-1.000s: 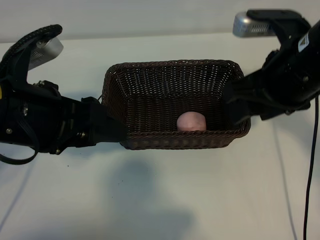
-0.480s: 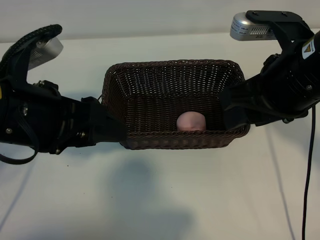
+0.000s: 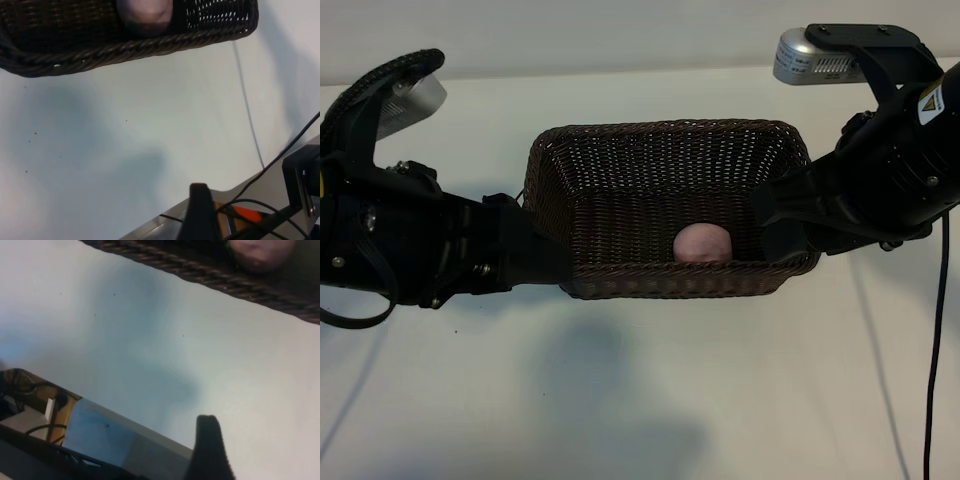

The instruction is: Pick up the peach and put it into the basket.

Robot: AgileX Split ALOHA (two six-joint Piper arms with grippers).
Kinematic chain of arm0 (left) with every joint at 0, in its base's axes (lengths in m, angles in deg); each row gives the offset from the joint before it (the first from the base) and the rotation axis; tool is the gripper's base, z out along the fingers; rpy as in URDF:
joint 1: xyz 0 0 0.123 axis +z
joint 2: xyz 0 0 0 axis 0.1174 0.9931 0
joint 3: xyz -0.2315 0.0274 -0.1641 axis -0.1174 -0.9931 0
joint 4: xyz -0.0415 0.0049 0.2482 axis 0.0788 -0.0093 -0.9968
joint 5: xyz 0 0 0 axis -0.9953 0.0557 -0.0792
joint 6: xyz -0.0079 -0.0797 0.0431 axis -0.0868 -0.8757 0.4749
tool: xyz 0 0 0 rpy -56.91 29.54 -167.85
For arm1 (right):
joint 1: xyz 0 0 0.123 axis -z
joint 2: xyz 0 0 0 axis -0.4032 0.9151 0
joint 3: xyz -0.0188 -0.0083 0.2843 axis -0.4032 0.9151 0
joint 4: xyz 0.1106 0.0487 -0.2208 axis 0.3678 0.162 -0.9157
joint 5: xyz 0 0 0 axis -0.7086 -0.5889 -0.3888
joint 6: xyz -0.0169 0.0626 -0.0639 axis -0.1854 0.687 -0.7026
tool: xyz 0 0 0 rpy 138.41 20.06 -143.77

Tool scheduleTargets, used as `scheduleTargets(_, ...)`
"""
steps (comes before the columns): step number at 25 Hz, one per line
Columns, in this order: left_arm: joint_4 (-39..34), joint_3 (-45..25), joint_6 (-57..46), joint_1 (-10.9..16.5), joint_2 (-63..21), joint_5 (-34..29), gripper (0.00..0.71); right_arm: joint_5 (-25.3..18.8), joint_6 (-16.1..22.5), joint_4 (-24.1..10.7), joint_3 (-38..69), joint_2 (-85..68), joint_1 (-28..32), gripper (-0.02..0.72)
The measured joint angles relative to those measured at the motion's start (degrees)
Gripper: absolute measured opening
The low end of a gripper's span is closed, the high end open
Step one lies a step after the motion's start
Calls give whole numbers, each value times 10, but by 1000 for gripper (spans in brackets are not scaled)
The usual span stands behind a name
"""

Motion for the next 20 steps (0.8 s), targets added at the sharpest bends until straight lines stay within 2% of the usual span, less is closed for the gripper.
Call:
scheduleTargets(12,0,0,0,0,0,0,553,0,0,0,0,0,0,508)
scheduleTargets(20,0,0,0,0,0,0,553,-22,-1,0,0,0,0,508)
